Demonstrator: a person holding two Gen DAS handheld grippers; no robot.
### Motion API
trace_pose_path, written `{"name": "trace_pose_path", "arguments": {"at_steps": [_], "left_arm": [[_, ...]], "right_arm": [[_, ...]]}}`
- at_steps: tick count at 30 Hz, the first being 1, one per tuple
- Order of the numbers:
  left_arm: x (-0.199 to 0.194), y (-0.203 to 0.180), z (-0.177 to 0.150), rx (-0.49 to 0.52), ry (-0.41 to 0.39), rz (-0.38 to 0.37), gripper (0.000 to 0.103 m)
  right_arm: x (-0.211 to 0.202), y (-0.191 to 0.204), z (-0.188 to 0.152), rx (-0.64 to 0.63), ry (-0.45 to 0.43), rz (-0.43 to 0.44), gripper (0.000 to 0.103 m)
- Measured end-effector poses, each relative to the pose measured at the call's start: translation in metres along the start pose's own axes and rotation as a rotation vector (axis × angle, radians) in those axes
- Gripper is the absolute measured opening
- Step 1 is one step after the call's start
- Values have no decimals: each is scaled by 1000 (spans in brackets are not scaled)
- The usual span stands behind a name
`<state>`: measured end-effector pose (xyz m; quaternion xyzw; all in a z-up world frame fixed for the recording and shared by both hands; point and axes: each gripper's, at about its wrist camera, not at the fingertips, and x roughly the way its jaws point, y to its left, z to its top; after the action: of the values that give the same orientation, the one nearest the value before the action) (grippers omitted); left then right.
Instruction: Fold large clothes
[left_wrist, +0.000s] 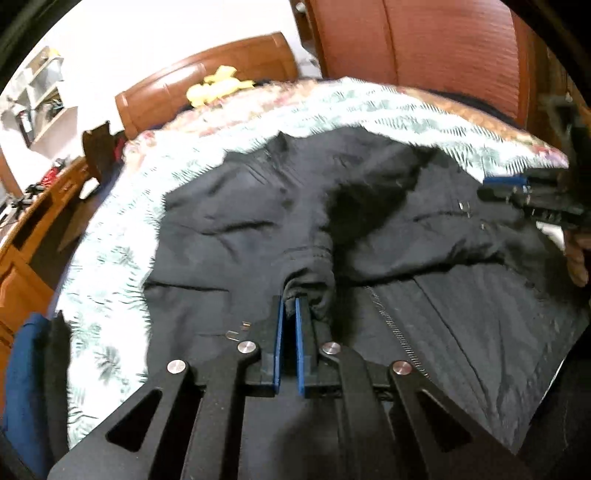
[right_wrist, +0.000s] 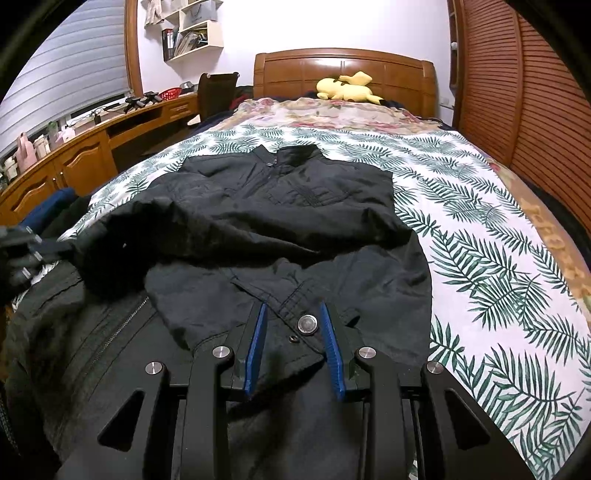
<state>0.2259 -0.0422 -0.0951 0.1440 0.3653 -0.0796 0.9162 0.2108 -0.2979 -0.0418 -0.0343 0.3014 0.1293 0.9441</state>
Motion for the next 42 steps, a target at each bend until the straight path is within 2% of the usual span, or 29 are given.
{"name": "trace_pose_path", "arguments": {"at_steps": [5, 12, 14, 16, 17, 19, 20, 27, 33, 38, 39, 42], "left_arm": [[-27, 31, -2, -28, -42, 8, 7], [-34, 30, -18, -53, -50, 14, 9], [-35, 31, -22, -66, -49, -7, 19], [-33, 34, -26, -90, -46, -33, 49], [-34, 34, -28, -97, -48, -40, 54], [-34, 35, -33, -109, -49, -43, 73], [-34, 36, -36, -118, -53, -39, 75], [-34, 46, -56, -190, -62, -4, 76], [-32, 56, -77, -256, -50, -8, 76], [-34, 61, -91, -284, -45, 10, 76], [-34, 62, -94, -289, -45, 12, 76], [-34, 65, -101, -307, -43, -12, 76]], "right_arm": [[2, 0, 2, 0, 0, 5, 31], [5, -1, 1, -6, 9, 12, 31], [6, -1, 2, -6, 9, 13, 31], [6, -1, 2, -6, 9, 15, 31], [7, -2, 2, -6, 10, 17, 31], [8, -1, 2, -7, 13, 20, 31], [9, -1, 2, -7, 14, 21, 31], [13, 5, 3, -16, 16, 48, 31], [19, 16, 0, -42, 21, 60, 32], [25, 22, -4, -55, 21, 69, 40], [26, 23, -4, -54, 21, 65, 44], [27, 24, -5, -46, 10, 48, 50]]}}
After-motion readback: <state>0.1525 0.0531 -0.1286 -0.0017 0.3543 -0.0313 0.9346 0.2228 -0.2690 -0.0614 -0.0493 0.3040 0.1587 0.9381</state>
